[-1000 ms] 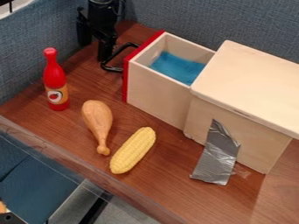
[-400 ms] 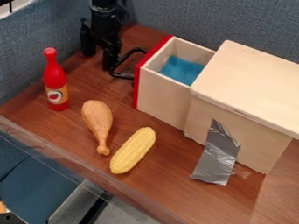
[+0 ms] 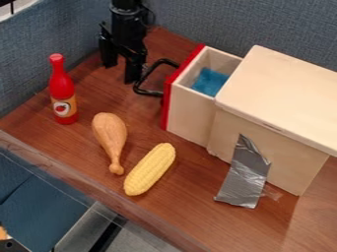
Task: Close the drawer
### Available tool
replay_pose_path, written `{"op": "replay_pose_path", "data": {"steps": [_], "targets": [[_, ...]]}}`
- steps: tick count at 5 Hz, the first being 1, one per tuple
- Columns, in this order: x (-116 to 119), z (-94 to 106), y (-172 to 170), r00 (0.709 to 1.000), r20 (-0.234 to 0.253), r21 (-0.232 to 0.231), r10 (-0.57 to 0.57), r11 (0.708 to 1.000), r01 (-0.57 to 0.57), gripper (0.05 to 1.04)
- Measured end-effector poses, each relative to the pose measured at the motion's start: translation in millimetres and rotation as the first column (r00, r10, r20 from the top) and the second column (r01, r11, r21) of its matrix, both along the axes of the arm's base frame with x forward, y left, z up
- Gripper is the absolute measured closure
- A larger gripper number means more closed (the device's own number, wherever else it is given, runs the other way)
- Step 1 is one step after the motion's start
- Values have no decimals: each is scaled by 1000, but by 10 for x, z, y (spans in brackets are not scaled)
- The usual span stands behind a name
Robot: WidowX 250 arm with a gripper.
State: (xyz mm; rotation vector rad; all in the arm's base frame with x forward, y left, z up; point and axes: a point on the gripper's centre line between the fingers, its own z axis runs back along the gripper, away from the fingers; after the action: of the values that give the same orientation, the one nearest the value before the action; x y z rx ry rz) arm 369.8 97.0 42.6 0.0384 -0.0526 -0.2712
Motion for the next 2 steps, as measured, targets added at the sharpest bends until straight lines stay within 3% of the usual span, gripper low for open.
{"op": "replay_pose_path", "data": {"steps": [2], "targets": [[-101,78,-224,999,11,-12,-44,999,44,82]]}}
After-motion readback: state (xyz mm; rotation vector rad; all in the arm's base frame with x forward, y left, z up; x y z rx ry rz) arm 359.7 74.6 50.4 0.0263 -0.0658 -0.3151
